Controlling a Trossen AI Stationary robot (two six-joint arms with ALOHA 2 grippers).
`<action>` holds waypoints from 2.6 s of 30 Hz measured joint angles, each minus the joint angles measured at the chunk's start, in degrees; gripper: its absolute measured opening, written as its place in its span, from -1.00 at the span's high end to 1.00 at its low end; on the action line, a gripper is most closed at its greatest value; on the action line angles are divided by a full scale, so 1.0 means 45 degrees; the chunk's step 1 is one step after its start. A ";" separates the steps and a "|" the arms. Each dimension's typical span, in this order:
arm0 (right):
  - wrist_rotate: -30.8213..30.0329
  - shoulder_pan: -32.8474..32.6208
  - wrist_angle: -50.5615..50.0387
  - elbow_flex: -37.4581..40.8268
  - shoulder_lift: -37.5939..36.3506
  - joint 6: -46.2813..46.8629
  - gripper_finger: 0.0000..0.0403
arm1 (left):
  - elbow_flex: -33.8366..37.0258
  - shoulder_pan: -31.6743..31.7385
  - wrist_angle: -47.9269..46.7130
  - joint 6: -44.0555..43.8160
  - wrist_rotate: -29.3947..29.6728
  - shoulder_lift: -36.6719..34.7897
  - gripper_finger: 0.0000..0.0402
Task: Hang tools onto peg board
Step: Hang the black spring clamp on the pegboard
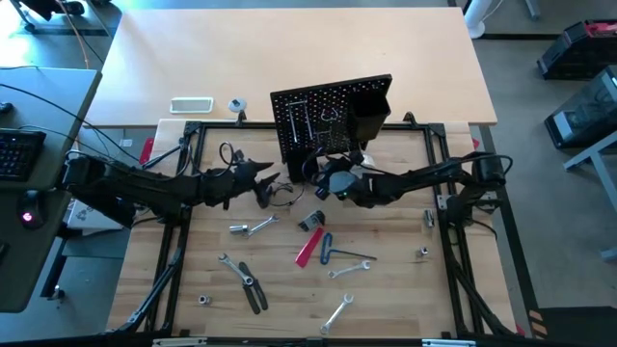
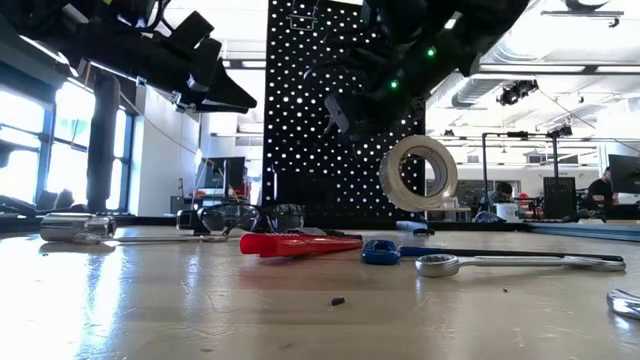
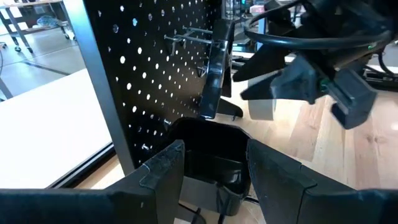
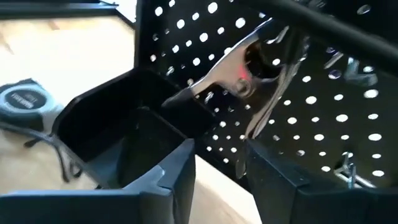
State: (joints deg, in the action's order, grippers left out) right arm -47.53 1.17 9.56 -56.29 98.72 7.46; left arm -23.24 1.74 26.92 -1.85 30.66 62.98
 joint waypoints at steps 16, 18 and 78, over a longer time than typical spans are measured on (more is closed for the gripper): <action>0.0233 0.0330 0.0364 0.0000 0.0078 -0.0758 0.97 | 0.0000 -0.0005 0.0000 0.0000 -0.0030 0.0000 0.16; 0.0238 0.0321 0.0364 0.0000 0.0078 -0.0748 0.99 | 0.0000 -0.0005 -0.0002 0.0005 -0.0030 0.0000 0.16; -0.0947 0.0469 0.1081 0.0010 0.0073 -0.0105 0.24 | -0.0005 0.0000 -0.0354 0.0229 -0.0020 0.0000 0.16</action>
State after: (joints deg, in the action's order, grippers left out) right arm -51.79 3.28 14.43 -56.25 99.04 6.99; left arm -23.27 1.74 25.32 -0.82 30.57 62.98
